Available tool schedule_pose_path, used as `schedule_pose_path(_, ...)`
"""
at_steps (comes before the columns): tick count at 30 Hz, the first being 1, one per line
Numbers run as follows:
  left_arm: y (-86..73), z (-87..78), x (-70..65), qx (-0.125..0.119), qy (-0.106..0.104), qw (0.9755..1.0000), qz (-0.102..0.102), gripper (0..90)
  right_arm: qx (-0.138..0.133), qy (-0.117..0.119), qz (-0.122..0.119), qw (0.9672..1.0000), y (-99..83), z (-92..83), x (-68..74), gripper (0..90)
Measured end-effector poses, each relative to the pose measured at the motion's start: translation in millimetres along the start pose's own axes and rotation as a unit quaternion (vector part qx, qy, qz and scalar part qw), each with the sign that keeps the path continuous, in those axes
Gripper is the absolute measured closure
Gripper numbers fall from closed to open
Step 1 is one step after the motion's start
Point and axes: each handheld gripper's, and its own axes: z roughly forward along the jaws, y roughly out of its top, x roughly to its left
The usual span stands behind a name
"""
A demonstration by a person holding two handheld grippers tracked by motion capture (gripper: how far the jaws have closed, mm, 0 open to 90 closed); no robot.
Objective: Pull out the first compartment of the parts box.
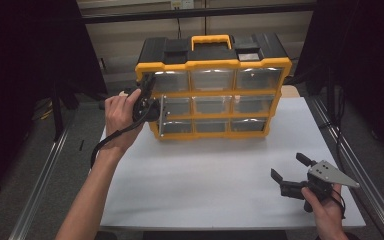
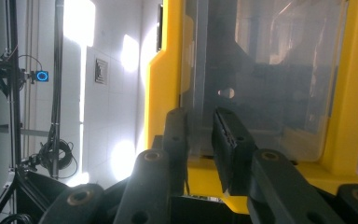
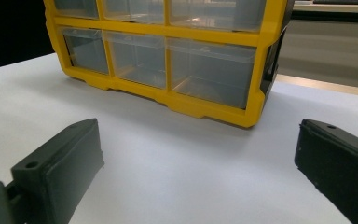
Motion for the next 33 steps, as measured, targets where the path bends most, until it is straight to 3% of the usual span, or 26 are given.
schedule_pose_path(5,-1.0,1.2,-0.4,-0.007,0.006,0.9999,-0.009,81.4,0.000,0.000,0.000,1.0000,0.0,0.7,0.5,0.6)
schedule_pose_path(8,-0.4,1.7,-0.4,-0.011,0.014,0.9998,0.002,81.6,0.001,0.001,0.001,1.0000,0.1,0.3,0.5,0.6)
schedule_pose_path(11,-1.0,-0.4,0.1,-0.005,0.007,0.9999,-0.008,82.2,0.001,0.001,0.001,1.0000,0.1,0.0,0.1,0.6)
schedule_pose_path(15,0.0,-0.8,-0.7,-0.005,0.013,0.9999,0.004,83.0,0.001,0.000,0.002,1.0000,0.1,0.2,0.0,0.6)
schedule_pose_path(17,-0.1,-1.8,-2.3,-0.010,0.014,0.9999,-0.002,83.8,-0.001,0.001,0.000,1.0000,0.1,0.5,0.1,0.6)
schedule_pose_path(19,1.2,-4.6,-2.0,-0.017,0.021,0.9996,0.000,84.8,0.001,0.001,0.001,1.0000,0.1,0.2,0.1,0.6)
schedule_pose_path(21,2.5,-9.4,0.5,-0.026,0.050,0.9984,-0.002,89.1,0.001,0.000,0.002,1.0000,0.1,0.2,-0.1,0.6)
schedule_pose_path(22,3.5,-11.4,4.5,-0.026,0.050,0.9984,-0.009,88.7,0.001,0.000,0.003,1.0000,0.1,0.2,0.0,0.6)
schedule_pose_path(24,4.5,-11.6,10.7,-0.025,0.037,0.9988,-0.021,84.4,0.001,-0.001,0.002,1.0000,0.0,0.4,0.1,0.6)
schedule_pose_path(26,5.4,-11.4,11.4,-0.026,0.034,0.9990,-0.013,83.5,0.000,0.002,0.000,1.0000,0.2,0.6,0.5,0.6)
schedule_pose_path(29,6.5,-9.8,5.2,-0.026,0.026,0.9993,0.001,82.2,-0.001,0.002,-0.001,1.0000,0.3,-0.2,0.9,0.6)
schedule_pose_path(33,4.1,-4.5,-3.1,-0.021,0.013,0.9997,0.000,81.3,0.001,0.002,0.002,1.0000,0.1,0.0,-0.1,0.6)
